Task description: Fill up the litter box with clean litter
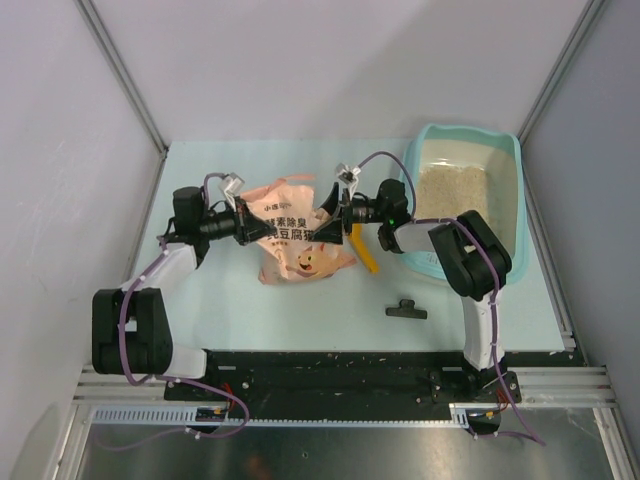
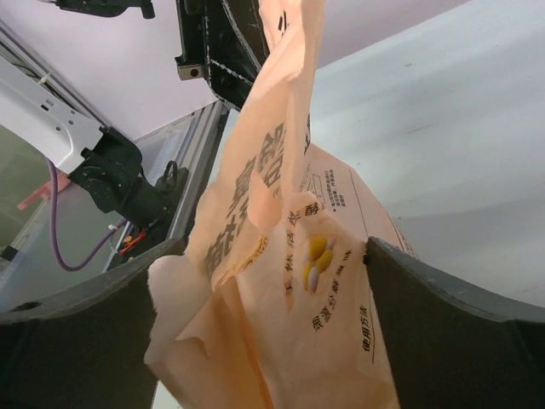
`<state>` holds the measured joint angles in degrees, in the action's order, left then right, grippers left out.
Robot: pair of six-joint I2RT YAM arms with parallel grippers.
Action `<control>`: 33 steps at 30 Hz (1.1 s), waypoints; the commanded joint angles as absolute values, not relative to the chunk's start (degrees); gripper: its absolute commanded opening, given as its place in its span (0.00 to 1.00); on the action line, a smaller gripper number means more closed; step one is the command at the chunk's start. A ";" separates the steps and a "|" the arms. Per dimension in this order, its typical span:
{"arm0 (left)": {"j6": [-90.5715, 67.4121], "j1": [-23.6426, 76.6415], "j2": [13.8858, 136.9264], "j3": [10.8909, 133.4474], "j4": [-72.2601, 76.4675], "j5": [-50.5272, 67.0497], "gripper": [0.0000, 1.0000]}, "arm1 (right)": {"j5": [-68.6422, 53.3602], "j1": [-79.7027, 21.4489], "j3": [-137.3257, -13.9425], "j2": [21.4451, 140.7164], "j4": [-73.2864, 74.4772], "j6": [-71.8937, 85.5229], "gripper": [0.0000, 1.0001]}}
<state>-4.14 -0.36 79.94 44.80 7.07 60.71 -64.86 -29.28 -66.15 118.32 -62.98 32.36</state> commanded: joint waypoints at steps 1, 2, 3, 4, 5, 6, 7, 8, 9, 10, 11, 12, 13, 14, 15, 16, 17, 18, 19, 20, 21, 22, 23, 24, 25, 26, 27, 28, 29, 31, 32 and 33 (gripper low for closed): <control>-8.00 -1.84 80.59 47.37 8.26 60.99 0.00 | -66.35 -30.50 -68.03 118.83 -64.52 31.92 0.85; -8.09 -1.85 80.68 47.37 8.26 61.00 0.00 | -66.36 -30.50 -68.03 118.57 -62.42 31.21 0.82; -8.09 -2.02 80.77 47.46 8.26 61.08 0.00 | -65.92 -30.59 -68.03 118.48 -61.36 30.42 0.77; -8.17 -2.02 80.77 47.55 8.26 61.17 0.00 | -65.57 -30.41 -68.03 118.56 -60.91 30.41 0.74; -8.26 -2.02 80.86 47.55 8.26 61.17 0.00 | -64.87 -30.32 -68.03 118.91 -61.00 30.67 0.71; -8.26 -2.20 80.86 47.55 8.26 61.17 0.00 | -64.34 -30.32 -68.03 118.92 -61.34 31.11 0.67; -8.35 -2.11 80.86 47.64 8.26 61.26 0.00 | -63.99 -30.24 -68.03 119.00 -61.78 31.64 0.66; -8.35 -2.11 80.86 47.64 8.26 61.35 0.00 | -63.72 -30.23 -68.03 119.09 -63.35 32.86 0.65; -8.44 -2.11 80.95 47.64 8.26 61.43 0.00 | -63.55 -30.15 -68.20 119.18 -63.80 33.48 0.62; -8.44 -2.11 80.95 47.64 8.17 61.44 0.00 | -63.37 -30.06 -68.46 119.09 -63.98 34.36 0.61; -8.52 -2.11 81.12 47.64 8.17 61.70 0.00 | -63.11 -30.06 -68.64 119.09 -64.42 36.37 0.60; -8.53 -2.11 81.12 47.72 8.17 61.61 0.00 | -63.37 -30.06 -68.56 119.00 -64.77 37.26 0.56; -8.53 -2.11 81.21 47.81 8.17 61.70 0.00 | -63.46 -30.15 -68.64 119.00 -64.86 38.48 0.54; -8.61 -2.11 81.21 47.99 8.17 61.87 0.00 | -63.89 -30.06 -68.64 118.92 -65.30 39.63 0.51; -8.61 -2.11 81.38 48.16 8.17 61.87 0.00 | -64.07 -29.97 -68.64 119.09 -65.74 42.60 0.45; -8.70 -2.02 81.39 48.25 8.17 61.96 0.00 | -64.33 -29.97 -68.64 119.35 -66.35 44.11 0.40; -9.22 -2.20 81.47 48.34 8.17 61.96 0.00 | -64.77 -29.97 -68.64 119.53 -67.75 45.51 0.34; -9.58 -2.11 81.65 48.43 8.17 62.31 0.00 | -64.86 -29.71 -68.64 119.62 -68.02 48.05 0.23; -10.80 -2.02 81.82 48.51 8.17 62.31 0.00 | -64.69 -29.53 -68.64 119.79 -68.38 49.21 0.18; -11.68 -2.02 81.91 48.52 8.17 62.23 0.00 | -64.25 -29.10 -68.64 119.79 -68.73 50.78 0.10; -12.82 -2.11 82.00 48.52 8.17 62.05 0.00 | -63.99 -28.66 -68.64 119.88 -69.25 54.37 0.05; -15.36 -2.11 82.52 48.86 8.17 62.14 0.00 | -63.20 -28.13 -68.64 119.97 -70.30 57.10 0.01; -16.95 -2.28 82.79 49.04 8.17 63.36 0.01 | -63.19 -27.34 -68.64 119.80 -70.49 58.78 0.00; -18.35 -2.11 83.32 49.30 8.17 64.67 0.01 | -63.63 -26.90 -68.73 119.36 -69.62 59.84 0.00; -20.72 -2.02 84.28 49.48 8.17 66.08 0.00 | -64.68 -26.46 -68.99 118.22 -68.30 59.59 0.00; -22.40 -2.20 84.90 49.74 8.00 66.79 0.00 | -65.21 -26.02 -69.17 117.69 -66.72 59.15 0.00; -23.80 -2.20 85.95 50.96 6.78 69.23 0.00 | -65.65 -24.88 -69.69 117.34 -64.45 59.32 0.00; -27.30 -2.55 88.05 51.59 6.25 70.82 0.00 | -66.87 -24.53 -70.22 117.16 -63.38 59.67 0.00; -29.25 -2.72 88.76 51.85 6.07 72.32 0.00 | -67.58 -24.09 -70.66 117.25 -62.15 60.46 0.00; -34.85 -2.90 91.74 53.78 4.76 77.59 0.00 | -70.13 -23.21 -72.07 117.51 -58.46 62.48 0.00; -38.29 -2.81 95.41 54.49 4.14 79.96 0.00 | -70.75 -23.03 -72.51 117.60 -57.23 62.84 0.00; -43.45 -2.81 96.93 55.10 4.13 82.50 0.00 | -72.41 -22.85 -73.03 117.77 -55.04 63.36 0.00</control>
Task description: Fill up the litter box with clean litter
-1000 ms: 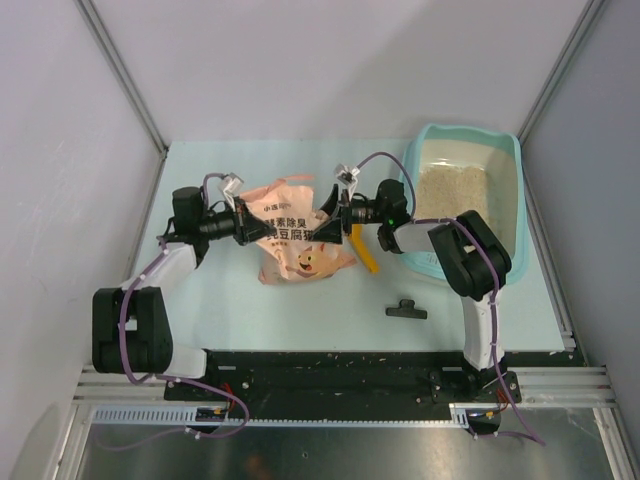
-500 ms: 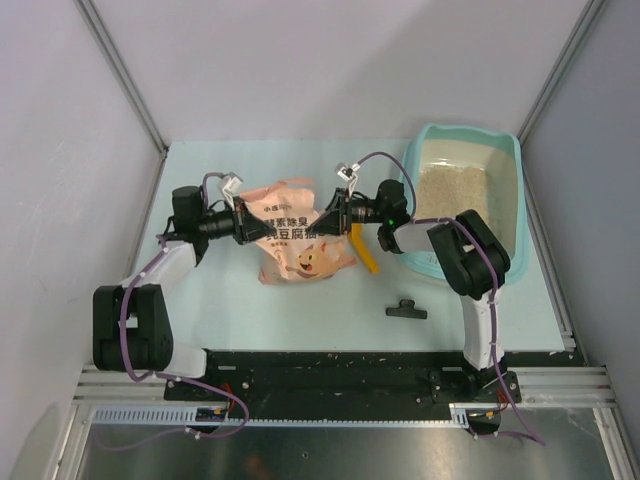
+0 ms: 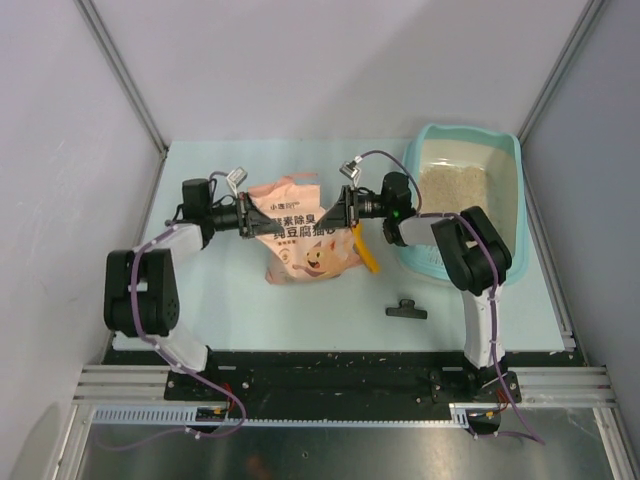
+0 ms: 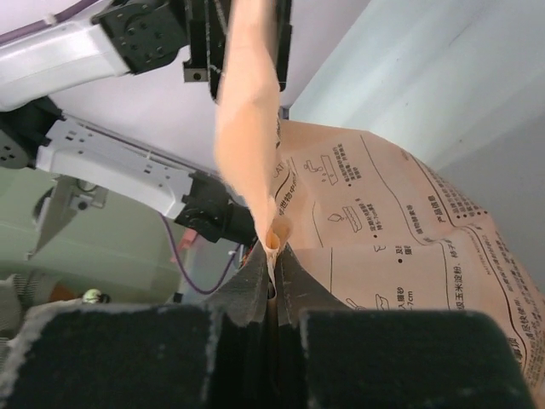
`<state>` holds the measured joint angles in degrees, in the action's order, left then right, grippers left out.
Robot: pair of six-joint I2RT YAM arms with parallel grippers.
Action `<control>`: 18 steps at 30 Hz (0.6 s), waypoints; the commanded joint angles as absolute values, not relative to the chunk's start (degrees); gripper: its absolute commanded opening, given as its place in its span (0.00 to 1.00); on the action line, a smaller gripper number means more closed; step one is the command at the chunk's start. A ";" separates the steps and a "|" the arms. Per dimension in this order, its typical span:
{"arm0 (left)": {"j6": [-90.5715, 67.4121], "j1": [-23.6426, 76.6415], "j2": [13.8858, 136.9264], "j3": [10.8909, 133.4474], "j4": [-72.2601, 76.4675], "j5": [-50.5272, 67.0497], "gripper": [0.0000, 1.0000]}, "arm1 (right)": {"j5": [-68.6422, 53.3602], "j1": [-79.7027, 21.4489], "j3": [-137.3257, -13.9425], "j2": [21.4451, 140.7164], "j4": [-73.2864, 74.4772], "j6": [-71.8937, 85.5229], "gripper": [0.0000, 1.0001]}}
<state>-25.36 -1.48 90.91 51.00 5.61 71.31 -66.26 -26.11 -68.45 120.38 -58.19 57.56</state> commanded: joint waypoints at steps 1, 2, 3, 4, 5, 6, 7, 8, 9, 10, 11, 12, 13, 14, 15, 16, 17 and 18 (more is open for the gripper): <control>-44.29 -2.90 97.38 55.37 4.13 82.88 0.00 | -73.29 -22.68 -74.52 118.03 -53.63 64.76 0.00; -44.12 -3.07 97.03 55.63 4.13 82.71 0.00 | -74.08 -22.50 -75.14 118.82 -52.31 65.56 0.00; -44.47 -3.25 97.12 56.77 4.13 82.71 0.00 | -75.14 -21.89 -75.67 119.18 -52.03 67.05 0.00; -45.26 -3.43 97.21 57.56 4.13 82.71 0.00 | -75.23 -21.45 -75.93 119.44 -52.47 69.84 0.00; -46.05 -3.51 97.82 58.35 4.13 83.05 0.00 | -75.06 -20.84 -76.02 119.88 -52.30 71.00 0.00; -46.49 -3.69 97.91 59.93 4.13 83.32 0.00 | -74.19 -20.22 -76.03 119.97 -50.12 71.45 0.00; -47.36 -3.95 98.17 60.29 4.13 83.23 0.00 | -73.83 -19.17 -76.63 120.14 -47.66 71.02 0.00; -48.85 -3.96 98.61 59.94 4.13 83.49 0.00 | -73.39 -18.81 -77.16 120.15 -41.81 70.32 0.00; -51.13 -4.13 99.40 59.68 4.13 83.84 0.00 | -72.87 -18.55 -77.78 120.15 -38.79 69.79 0.00; -51.59 -4.74 99.23 59.16 4.13 83.15 0.00 | -72.86 -18.46 -78.39 120.15 -36.15 69.18 0.00; -51.68 -5.09 99.05 58.63 4.13 82.45 0.00 | -73.04 -18.37 -80.05 120.32 -32.82 68.56 0.00; -52.38 -5.62 98.62 57.75 4.04 82.09 0.00 | -72.86 -18.37 -80.94 120.58 -30.87 68.03 0.00; -53.17 -6.32 98.70 57.31 3.96 82.09 0.00 | -72.51 -18.28 -82.08 120.76 -28.76 67.33 0.00; -53.87 -6.68 98.79 56.26 3.96 82.35 0.00 | -72.16 -18.28 -83.57 121.11 -25.26 66.98 0.00; -54.66 -7.38 98.53 55.64 3.96 82.18 0.00 | -71.46 -18.28 -84.37 121.81 -23.48 66.80 0.00; -54.75 -7.64 98.44 55.03 3.96 81.74 0.00 | -71.46 -18.37 -84.90 122.16 -22.77 66.88 0.00; -54.93 -7.82 98.35 53.98 3.96 81.13 0.00 | -71.54 -18.89 -85.34 122.52 -22.94 68.10 0.00; -56.24 -8.00 98.26 53.44 3.87 81.12 0.00 | -72.15 -19.07 -86.30 123.39 -22.94 68.55 0.00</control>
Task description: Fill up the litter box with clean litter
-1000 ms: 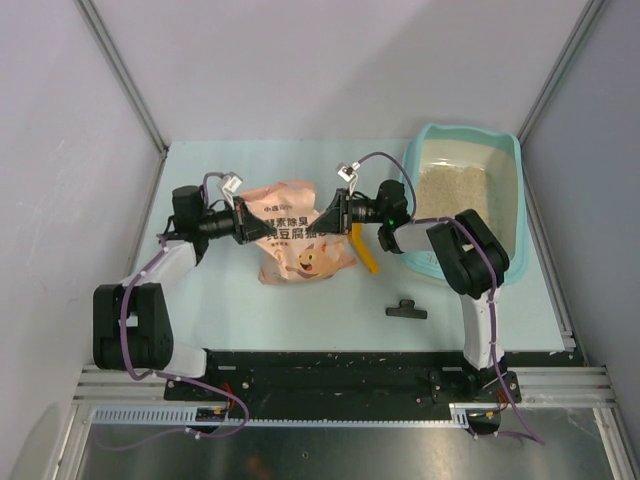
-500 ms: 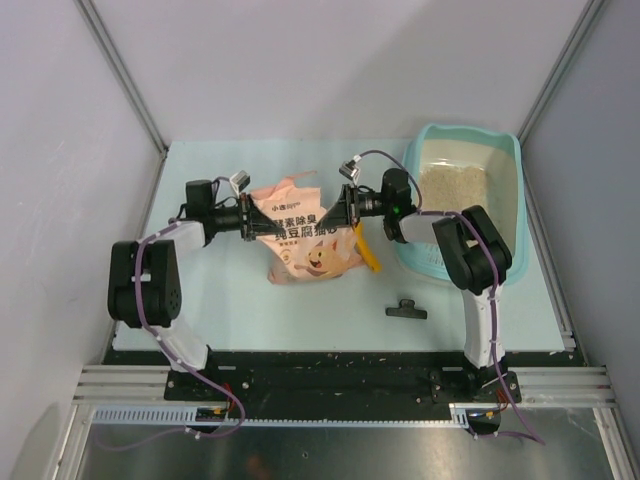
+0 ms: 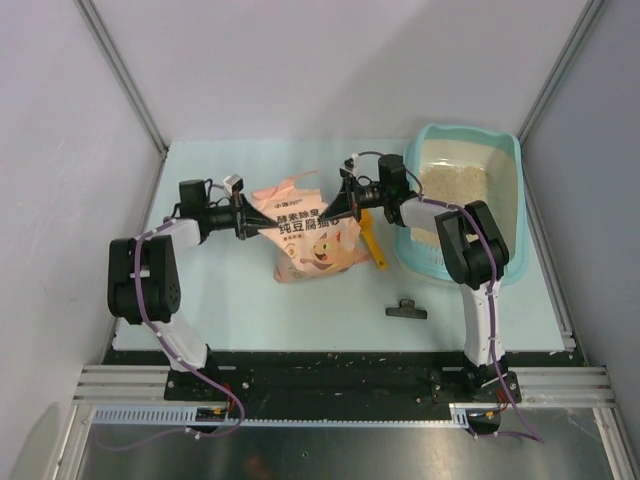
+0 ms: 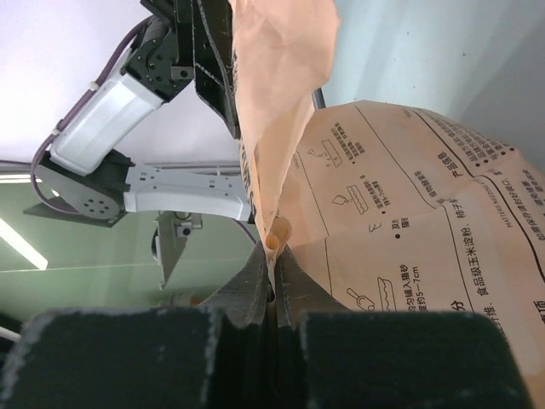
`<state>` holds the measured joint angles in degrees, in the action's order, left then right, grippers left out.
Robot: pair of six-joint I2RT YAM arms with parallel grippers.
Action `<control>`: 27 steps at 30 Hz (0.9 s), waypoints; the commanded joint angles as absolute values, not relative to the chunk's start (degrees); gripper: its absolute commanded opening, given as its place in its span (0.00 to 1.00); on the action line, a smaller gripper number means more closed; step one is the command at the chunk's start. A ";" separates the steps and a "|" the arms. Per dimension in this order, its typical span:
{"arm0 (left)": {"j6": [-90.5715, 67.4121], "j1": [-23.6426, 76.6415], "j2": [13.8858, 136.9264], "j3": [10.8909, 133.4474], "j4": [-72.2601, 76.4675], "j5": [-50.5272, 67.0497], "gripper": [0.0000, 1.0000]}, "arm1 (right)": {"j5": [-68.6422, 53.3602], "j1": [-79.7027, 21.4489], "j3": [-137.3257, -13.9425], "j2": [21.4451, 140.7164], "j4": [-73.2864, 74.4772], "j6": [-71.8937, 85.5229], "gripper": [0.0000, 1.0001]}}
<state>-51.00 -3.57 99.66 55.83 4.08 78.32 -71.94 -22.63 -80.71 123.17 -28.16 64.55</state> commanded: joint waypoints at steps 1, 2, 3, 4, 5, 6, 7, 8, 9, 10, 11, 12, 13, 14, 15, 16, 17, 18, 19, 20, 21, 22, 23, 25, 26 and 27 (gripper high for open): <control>-56.95 -8.00 98.52 52.92 3.78 81.30 0.00 | -72.42 -19.51 -86.74 123.66 -22.94 68.82 0.00; -57.74 -8.09 98.61 51.87 3.00 81.12 0.00 | -73.38 -20.03 -87.36 123.84 -23.20 69.08 0.00; -57.74 -8.70 98.53 51.42 2.64 80.69 0.00 | -73.74 -20.21 -88.58 124.01 -22.86 69.08 0.00; -57.66 -8.96 98.18 51.07 1.94 80.07 0.00 | -74.00 -20.48 -89.12 123.93 -22.33 68.91 0.00; -57.22 -9.23 98.00 50.63 1.24 79.55 0.00 | -74.44 -20.74 -89.21 123.66 -22.24 68.91 0.00; -56.87 -9.32 97.91 50.63 0.53 79.28 0.00 | -74.70 -20.74 -89.03 123.49 -22.15 68.99 0.00; -56.60 -9.32 97.48 50.80 0.44 79.02 0.00 | -75.14 -20.74 -88.95 123.66 -21.54 69.08 0.00; -56.43 -9.32 97.38 51.15 0.44 78.84 0.00 | -75.49 -20.92 -88.60 123.66 -21.36 68.82 0.00; -55.82 -9.58 97.30 51.59 0.44 78.40 0.00 | -75.50 -21.00 -88.25 123.66 -21.36 68.30 0.00; -54.68 -9.93 96.86 52.11 0.44 78.05 0.00 | -75.41 -21.09 -88.33 123.75 -20.57 67.86 0.00; -51.10 -10.54 95.38 53.51 0.44 77.61 0.00 | -74.89 -21.01 -88.68 123.92 -19.87 67.24 0.00; -49.06 -12.37 94.06 54.13 0.44 77.26 0.00 | -74.80 -21.01 -89.12 124.01 -19.17 66.98 0.00; -46.78 -13.61 92.56 54.75 -1.04 76.73 0.05 | -74.71 -21.09 -89.99 124.27 -18.46 65.93 0.00; -39.80 -14.84 88.02 55.89 -1.84 76.21 0.20 | -74.71 -21.01 -90.35 124.45 -17.24 65.57 0.00; -35.03 -16.94 85.46 56.33 -2.98 74.72 0.25 | -74.79 -21.18 -90.44 124.63 -16.70 65.22 0.00; -30.02 -17.66 82.73 56.77 -6.21 73.23 0.30 | -74.79 -21.36 -90.53 124.63 -15.92 64.78 0.00; -20.14 -17.93 79.83 57.47 -8.15 71.91 0.43 | -75.06 -21.44 -90.35 124.80 -15.73 64.78 0.00; -14.38 -17.23 75.89 58.18 -10.87 70.59 0.48 | -75.15 -21.53 -90.18 124.80 -15.56 64.78 0.00; -8.41 -16.27 74.28 59.14 -17.60 66.92 0.51 | -75.23 -21.45 -89.65 124.80 -15.30 64.69 0.00; 1.13 -13.21 73.22 60.46 -19.67 65.41 0.52 | -75.23 -21.45 -89.56 124.63 -15.29 64.60 0.00; 5.49 -11.27 71.30 60.99 -21.34 63.91 0.52 | -75.32 -21.45 -89.39 124.63 -15.29 64.51 0.00; 12.32 -8.99 70.15 61.52 -22.23 59.72 0.54 | -75.50 -21.27 -89.30 124.45 -15.47 64.34 0.00; 16.31 -3.57 69.35 61.70 -22.32 57.76 0.57 | -75.59 -21.36 -89.21 124.11 -15.56 64.07 0.00; 29.62 2.78 68.03 61.79 -22.50 50.42 0.63 | -75.85 -21.36 -89.03 123.93 -15.99 63.98 0.00; 33.45 7.86 68.46 61.96 -22.41 48.10 0.68 | -75.85 -21.53 -88.95 123.93 -16.17 64.25 0.00; 36.97 9.65 69.34 62.31 -22.41 46.25 0.69 | -75.94 -21.62 -88.68 124.01 -16.52 64.51 0.00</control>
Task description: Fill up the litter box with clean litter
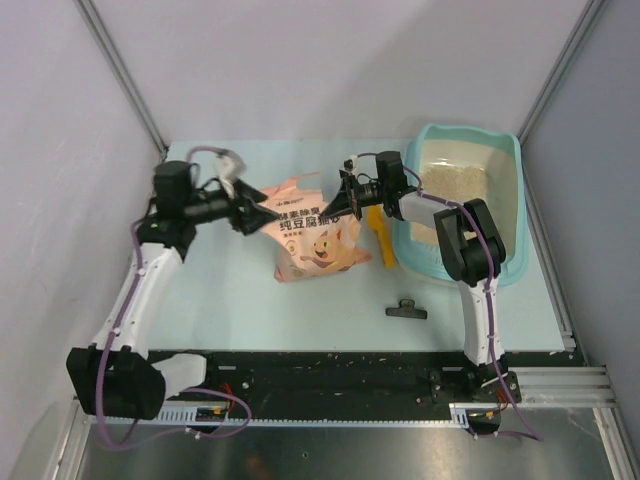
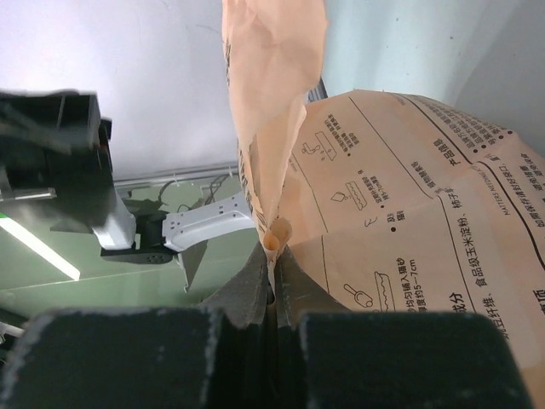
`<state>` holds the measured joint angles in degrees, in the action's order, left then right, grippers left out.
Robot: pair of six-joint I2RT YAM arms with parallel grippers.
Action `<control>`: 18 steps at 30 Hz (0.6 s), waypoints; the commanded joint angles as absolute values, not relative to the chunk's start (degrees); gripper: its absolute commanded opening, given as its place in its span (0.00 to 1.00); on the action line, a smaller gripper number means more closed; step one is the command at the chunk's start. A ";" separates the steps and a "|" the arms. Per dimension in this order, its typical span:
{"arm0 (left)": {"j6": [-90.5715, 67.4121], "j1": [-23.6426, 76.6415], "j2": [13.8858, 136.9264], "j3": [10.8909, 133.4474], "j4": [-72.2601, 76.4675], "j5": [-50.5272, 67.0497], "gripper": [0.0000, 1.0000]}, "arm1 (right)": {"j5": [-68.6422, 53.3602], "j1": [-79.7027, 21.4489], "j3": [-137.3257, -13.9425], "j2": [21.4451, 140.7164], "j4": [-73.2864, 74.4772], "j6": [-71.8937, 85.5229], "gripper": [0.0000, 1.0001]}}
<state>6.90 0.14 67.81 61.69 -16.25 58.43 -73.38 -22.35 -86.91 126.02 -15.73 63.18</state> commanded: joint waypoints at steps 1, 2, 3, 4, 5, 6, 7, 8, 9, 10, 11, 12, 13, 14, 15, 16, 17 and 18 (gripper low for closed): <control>41.61 10.89 72.13 63.53 -22.24 45.27 0.69 | -76.20 -21.71 -88.59 123.84 -17.92 64.95 0.00; 43.14 12.55 73.72 64.33 -22.15 44.13 0.70 | -76.38 -21.88 -88.33 123.92 -18.63 65.39 0.00; 44.37 13.26 75.31 65.12 -22.15 43.43 0.70 | -76.46 -21.97 -88.07 123.84 -18.89 65.56 0.00; 46.99 13.79 78.19 66.43 -22.06 42.90 0.70 | -76.73 -22.15 -87.81 123.75 -19.51 65.74 0.00; 48.67 14.58 79.18 66.79 -22.06 42.46 0.71 | -76.99 -22.24 -87.72 123.75 -19.86 65.92 0.00; 50.26 15.02 80.23 66.97 -22.15 42.28 0.71 | -77.17 -22.41 -87.45 123.75 -20.04 66.00 0.00; 52.62 15.46 81.11 67.15 -22.15 42.01 0.70 | -77.25 -22.33 -87.19 123.49 -20.47 66.09 0.00; 53.26 15.99 82.86 67.32 -22.06 42.10 0.71 | -77.34 -22.50 -87.01 123.49 -20.65 66.35 0.00; 53.35 16.17 83.49 67.50 -22.15 42.36 0.71 | -77.43 -22.41 -86.75 123.40 -20.74 66.44 0.00; 53.70 16.35 84.02 67.50 -22.24 42.54 0.70 | -77.52 -22.41 -86.49 123.31 -20.92 66.45 0.00; 54.14 16.70 84.89 67.33 -22.32 42.89 0.70 | -77.61 -22.50 -86.31 123.22 -21.09 66.53 0.00; 54.49 16.87 85.16 67.15 -22.32 43.67 0.70 | -77.69 -22.41 -86.22 123.22 -21.27 66.53 0.00; 54.75 17.05 85.60 66.97 -22.50 44.20 0.70 | -77.87 -22.50 -85.96 123.05 -21.79 66.88 0.00; 54.49 17.05 86.48 67.06 -22.67 45.08 0.70 | -77.78 -22.41 -85.78 122.96 -21.88 66.88 0.00; 54.32 17.14 86.92 67.06 -23.11 46.74 0.69 | -77.78 -22.33 -85.69 122.87 -21.97 66.80 0.00; 54.14 17.31 87.36 67.23 -23.46 47.28 0.68 | -77.78 -22.32 -85.69 122.87 -21.80 66.88 0.00; 54.31 17.84 87.80 67.32 -23.81 47.37 0.66 | -77.78 -22.32 -85.78 122.87 -21.88 66.88 0.00; 54.40 18.10 88.67 67.32 -24.43 47.37 0.63 | -77.87 -22.32 -85.69 122.78 -21.97 66.88 0.00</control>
